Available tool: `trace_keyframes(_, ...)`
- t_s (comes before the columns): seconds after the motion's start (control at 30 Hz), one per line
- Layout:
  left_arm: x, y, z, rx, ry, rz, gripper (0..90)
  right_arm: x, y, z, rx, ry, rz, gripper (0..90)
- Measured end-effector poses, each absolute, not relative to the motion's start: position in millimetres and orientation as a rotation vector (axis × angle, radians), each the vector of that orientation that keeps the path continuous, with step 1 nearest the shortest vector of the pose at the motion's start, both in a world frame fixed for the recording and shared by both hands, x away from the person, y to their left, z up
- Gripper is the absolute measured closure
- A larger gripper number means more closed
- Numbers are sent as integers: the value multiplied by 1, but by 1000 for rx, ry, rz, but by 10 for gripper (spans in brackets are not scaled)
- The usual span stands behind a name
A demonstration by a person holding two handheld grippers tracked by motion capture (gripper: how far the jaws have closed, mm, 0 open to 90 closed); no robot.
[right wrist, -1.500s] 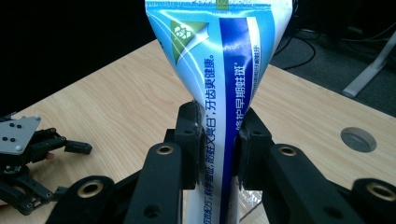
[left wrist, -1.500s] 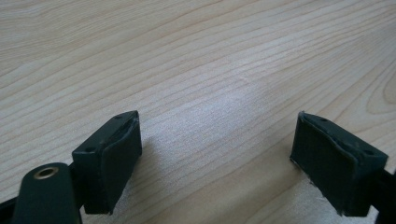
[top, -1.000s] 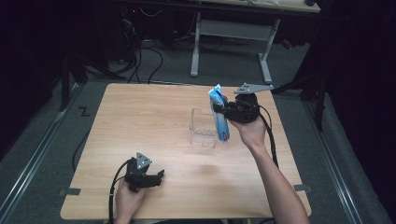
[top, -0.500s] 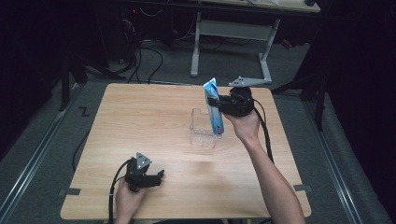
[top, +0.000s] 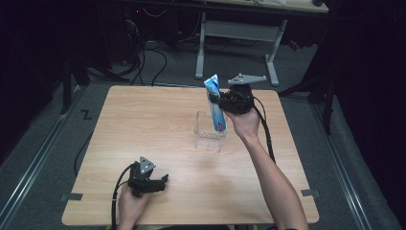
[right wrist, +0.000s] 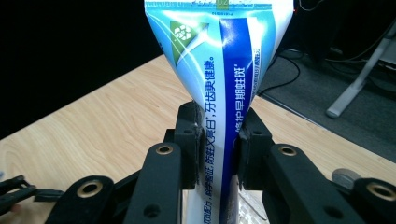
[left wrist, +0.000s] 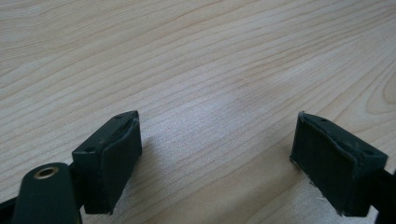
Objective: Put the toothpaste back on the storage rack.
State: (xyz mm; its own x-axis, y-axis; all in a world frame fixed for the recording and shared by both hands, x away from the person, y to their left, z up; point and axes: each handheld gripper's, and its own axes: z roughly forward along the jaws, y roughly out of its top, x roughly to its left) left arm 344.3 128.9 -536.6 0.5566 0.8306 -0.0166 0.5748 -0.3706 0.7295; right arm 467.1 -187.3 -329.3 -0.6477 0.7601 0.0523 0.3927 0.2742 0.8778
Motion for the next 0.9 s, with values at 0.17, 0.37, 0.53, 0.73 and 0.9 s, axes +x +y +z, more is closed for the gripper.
trace_keyframes(0.17,344,129,-537,2090,1122,468,162,473,-186,-336,1052,2168,1297,736)
trace_keyframes(0.37,344,129,-537,2086,1125,466,163,477,-187,-341,1064,2168,1268,734)
trace_keyframes(0.53,344,129,-537,2087,1124,467,162,479,-187,-346,1069,2178,1251,732)
trace_keyframes(0.73,344,129,-537,2087,1124,468,163,480,-182,-351,1060,2193,1239,732)
trace_keyframes(0.9,344,129,-537,2086,1124,467,163,479,-179,-357,1057,2213,1224,732)
